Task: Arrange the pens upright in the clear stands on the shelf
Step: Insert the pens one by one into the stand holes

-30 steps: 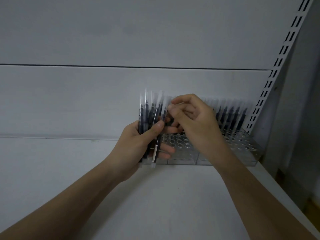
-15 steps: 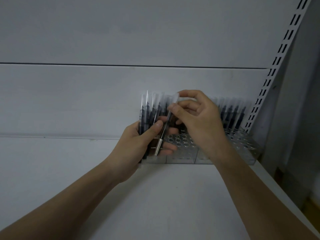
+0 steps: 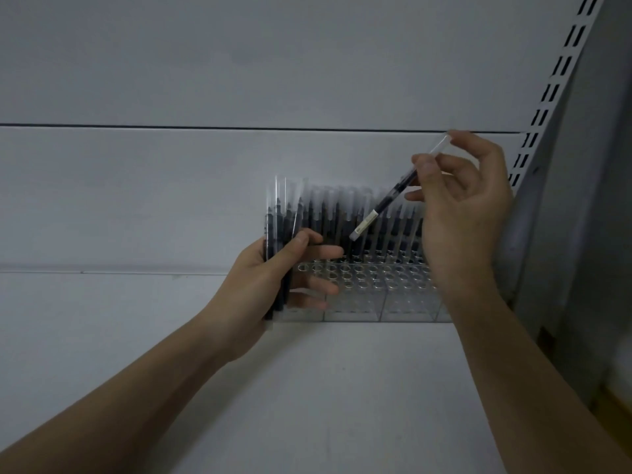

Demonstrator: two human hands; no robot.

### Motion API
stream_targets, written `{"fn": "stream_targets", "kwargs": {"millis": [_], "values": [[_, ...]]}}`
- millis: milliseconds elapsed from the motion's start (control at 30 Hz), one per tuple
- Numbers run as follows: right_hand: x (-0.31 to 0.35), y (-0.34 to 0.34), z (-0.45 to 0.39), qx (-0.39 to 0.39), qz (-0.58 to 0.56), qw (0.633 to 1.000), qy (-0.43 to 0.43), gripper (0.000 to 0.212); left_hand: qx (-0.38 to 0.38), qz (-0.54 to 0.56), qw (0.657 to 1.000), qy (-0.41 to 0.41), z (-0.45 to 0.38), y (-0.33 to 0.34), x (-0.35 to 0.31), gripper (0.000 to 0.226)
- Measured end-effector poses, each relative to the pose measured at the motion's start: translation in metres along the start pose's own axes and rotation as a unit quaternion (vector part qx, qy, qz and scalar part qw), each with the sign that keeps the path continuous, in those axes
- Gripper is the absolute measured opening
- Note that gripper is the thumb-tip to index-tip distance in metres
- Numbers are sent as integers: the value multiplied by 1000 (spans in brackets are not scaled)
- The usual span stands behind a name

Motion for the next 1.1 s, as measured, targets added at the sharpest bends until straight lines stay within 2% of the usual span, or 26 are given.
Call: {"fn": "stream_targets", "kwargs": {"millis": [100, 200, 333, 433, 667, 833, 933, 1100], "values": [[-4, -2, -1, 6, 41, 999, -11, 30, -9, -20, 1000, 0, -1, -2, 2, 21], [-7, -3, 1, 21, 65, 997, -21, 29, 4, 11, 1000, -5, -2, -1, 1, 22], [-11, -1, 1, 38, 89, 995, -29, 28, 14, 35, 999, -29, 0, 1, -2, 34], [-14, 0, 1, 55, 107, 992, -24, 29, 20, 69, 996, -50, -1, 3, -3, 30], [-24, 2, 2, 115, 152, 982, -3, 26, 27, 69, 997, -8, -1, 2, 0, 34], [-36, 6, 7, 181, 246, 951, 34, 22, 27, 75, 997, -16, -2, 5, 2, 39], [-36, 7, 7, 173, 266, 947, 47, 17, 14, 90, 996, -25, -3, 3, 1, 39], [-34, 5, 6, 178, 294, 937, 65, 15, 8, 51, 999, 12, -5, 6, -2, 36]]}}
Point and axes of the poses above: each hand's wrist, its own z-axis away from the middle knuckle, its own y-axis out of the palm, x = y × z, the point moved 2 cm from there along -z, towards the middle knuckle, and after that the axes turned 2 degrees about x, right-handed, at the moved point
